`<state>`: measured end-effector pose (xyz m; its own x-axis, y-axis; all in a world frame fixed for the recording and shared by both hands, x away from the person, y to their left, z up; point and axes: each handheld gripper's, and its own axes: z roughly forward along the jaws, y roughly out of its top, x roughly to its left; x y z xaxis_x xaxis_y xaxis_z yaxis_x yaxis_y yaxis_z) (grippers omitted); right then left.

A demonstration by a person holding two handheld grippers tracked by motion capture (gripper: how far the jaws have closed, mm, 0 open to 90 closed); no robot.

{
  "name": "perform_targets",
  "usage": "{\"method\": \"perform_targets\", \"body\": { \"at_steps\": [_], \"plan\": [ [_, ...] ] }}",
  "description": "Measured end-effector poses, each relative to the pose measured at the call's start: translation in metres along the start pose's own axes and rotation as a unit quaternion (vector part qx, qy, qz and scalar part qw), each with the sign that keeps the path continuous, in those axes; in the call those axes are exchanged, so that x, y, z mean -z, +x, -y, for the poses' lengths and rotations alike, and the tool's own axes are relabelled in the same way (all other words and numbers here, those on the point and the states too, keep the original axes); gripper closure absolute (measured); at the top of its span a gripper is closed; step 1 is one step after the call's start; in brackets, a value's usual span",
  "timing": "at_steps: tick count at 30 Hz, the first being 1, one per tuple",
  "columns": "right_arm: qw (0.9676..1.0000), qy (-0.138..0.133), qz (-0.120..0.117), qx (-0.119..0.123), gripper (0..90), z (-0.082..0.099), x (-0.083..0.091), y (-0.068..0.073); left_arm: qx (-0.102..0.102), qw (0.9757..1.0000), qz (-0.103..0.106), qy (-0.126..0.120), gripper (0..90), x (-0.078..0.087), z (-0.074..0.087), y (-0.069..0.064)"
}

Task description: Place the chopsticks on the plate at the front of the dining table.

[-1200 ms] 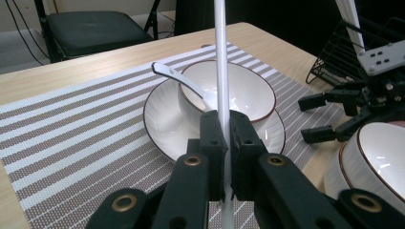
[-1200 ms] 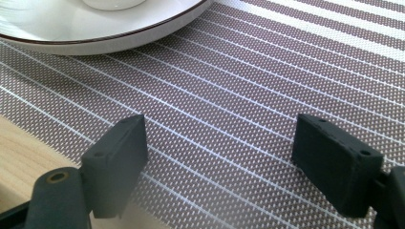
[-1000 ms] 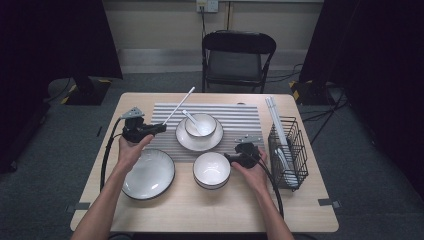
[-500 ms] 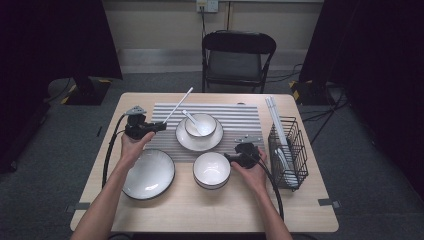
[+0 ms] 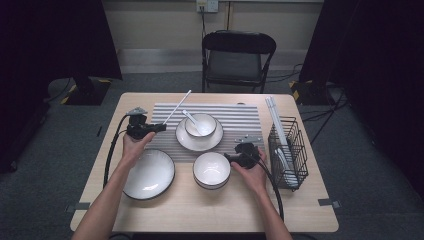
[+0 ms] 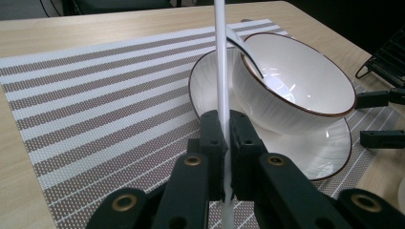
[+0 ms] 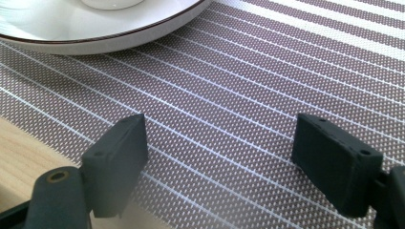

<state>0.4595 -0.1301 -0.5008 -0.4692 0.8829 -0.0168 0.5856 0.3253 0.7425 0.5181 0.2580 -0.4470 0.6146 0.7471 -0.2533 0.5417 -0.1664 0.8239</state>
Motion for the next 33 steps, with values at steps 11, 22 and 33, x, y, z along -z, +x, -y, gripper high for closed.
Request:
{"method": "perform_targets", "body": {
  "at_steps": [11,22,33],
  "plan": [
    [1.0,0.0,0.001,-0.001,18.9,0.0,0.0,0.0,0.01,0.9998,-0.003,0.018,86.3,-0.012,0.005,0.001],
    [1.0,0.0,0.001,-0.001,18.9,0.0,0.0,0.0,0.01,0.9993,-0.005,0.035,86.2,-0.023,0.01,-0.001],
    [1.0,-0.001,0.003,-0.003,19.2,0.0,0.0,0.001,0.009,0.9987,-0.01,0.05,86.2,-0.029,0.012,-0.005]
  ]
}}
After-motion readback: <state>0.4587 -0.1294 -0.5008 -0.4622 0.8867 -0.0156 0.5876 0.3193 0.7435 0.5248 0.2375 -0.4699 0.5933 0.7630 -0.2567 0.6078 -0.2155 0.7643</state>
